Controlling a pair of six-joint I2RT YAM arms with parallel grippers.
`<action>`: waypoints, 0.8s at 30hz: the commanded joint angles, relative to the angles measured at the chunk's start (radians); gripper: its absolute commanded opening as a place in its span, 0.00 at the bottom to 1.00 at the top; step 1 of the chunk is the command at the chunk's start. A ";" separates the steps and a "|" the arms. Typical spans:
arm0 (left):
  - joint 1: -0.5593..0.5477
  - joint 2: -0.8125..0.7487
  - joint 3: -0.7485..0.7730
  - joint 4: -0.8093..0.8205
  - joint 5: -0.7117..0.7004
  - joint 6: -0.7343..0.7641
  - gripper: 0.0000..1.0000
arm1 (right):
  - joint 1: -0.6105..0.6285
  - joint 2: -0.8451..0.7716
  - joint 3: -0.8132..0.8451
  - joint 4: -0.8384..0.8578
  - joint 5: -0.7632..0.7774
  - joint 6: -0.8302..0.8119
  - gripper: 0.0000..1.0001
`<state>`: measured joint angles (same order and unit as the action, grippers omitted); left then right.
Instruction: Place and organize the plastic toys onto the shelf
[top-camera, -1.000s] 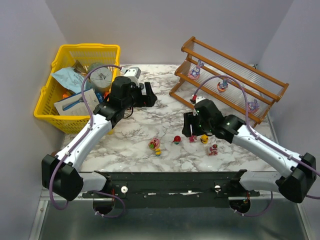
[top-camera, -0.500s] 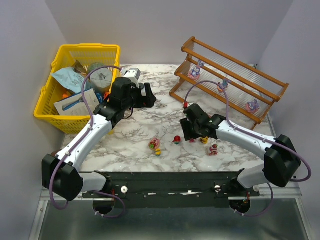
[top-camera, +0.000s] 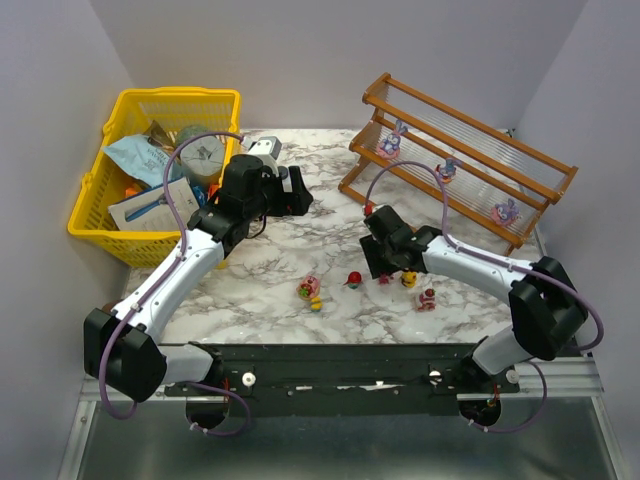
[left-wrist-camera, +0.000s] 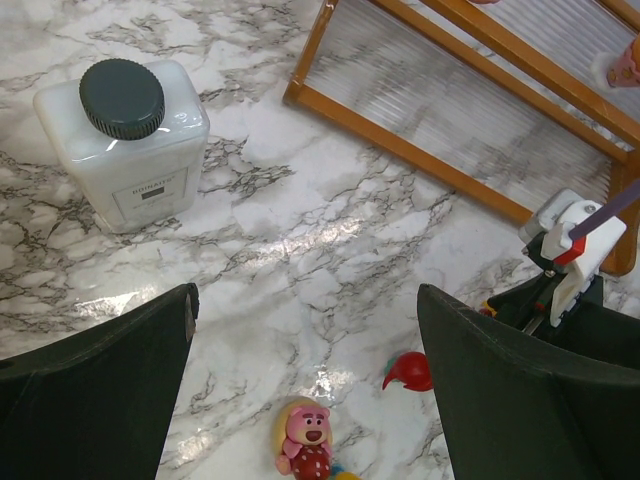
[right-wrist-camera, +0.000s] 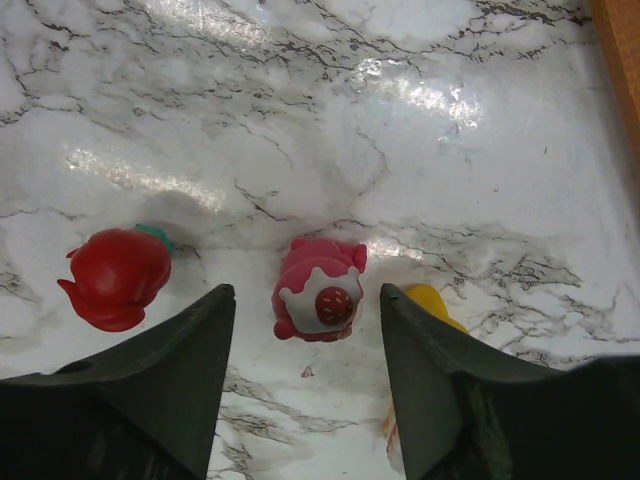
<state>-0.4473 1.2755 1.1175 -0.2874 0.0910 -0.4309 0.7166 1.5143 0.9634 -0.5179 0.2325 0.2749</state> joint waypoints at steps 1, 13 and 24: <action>-0.001 -0.010 -0.012 -0.001 0.018 0.015 0.99 | -0.019 0.027 0.003 0.038 -0.021 -0.028 0.63; -0.001 -0.016 -0.021 0.002 0.044 0.021 0.99 | -0.028 0.080 0.018 0.016 0.004 0.125 0.28; -0.001 -0.011 -0.013 -0.012 0.046 0.017 0.99 | -0.026 0.144 0.155 -0.178 0.154 0.619 0.07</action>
<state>-0.4473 1.2755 1.1034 -0.2871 0.1177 -0.4263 0.6899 1.6154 1.0477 -0.5869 0.2806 0.6403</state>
